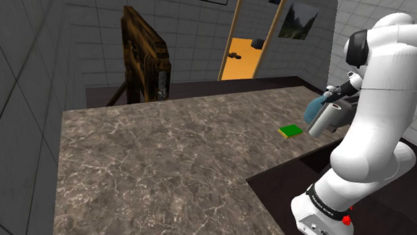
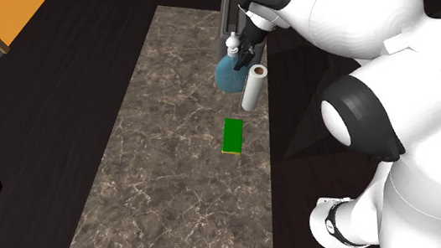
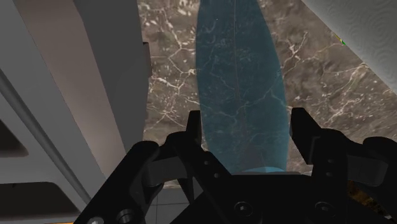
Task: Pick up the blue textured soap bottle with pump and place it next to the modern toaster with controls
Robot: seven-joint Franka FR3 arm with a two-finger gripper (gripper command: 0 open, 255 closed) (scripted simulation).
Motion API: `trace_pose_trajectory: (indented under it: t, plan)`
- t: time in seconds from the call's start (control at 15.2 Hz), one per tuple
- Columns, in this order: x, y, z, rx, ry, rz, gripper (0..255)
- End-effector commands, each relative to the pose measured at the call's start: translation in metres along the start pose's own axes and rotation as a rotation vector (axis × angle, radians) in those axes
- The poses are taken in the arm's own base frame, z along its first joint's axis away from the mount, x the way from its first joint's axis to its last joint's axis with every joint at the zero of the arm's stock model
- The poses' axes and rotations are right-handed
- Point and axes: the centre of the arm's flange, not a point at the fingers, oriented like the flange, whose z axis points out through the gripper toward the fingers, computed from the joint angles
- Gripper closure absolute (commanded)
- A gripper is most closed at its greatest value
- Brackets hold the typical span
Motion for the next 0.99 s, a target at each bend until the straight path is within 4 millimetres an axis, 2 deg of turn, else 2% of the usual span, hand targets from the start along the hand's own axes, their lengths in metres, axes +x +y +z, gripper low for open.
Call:
trace_pose_trajectory:
  t: [0.0, 0.33, 0.59, 0.92]
  plan:
    - [0.000, 0.000, 0.000, 0.000, 0.000, 0.000, 0]
    - [0.000, 0.000, 0.000, 0.000, 0.000, 0.000, 0]
    - [0.000, 0.000, -0.050, 0.000, 0.000, 0.000, 0]
    - [0.000, 0.000, -0.050, 0.000, 0.000, 0.000, 0]
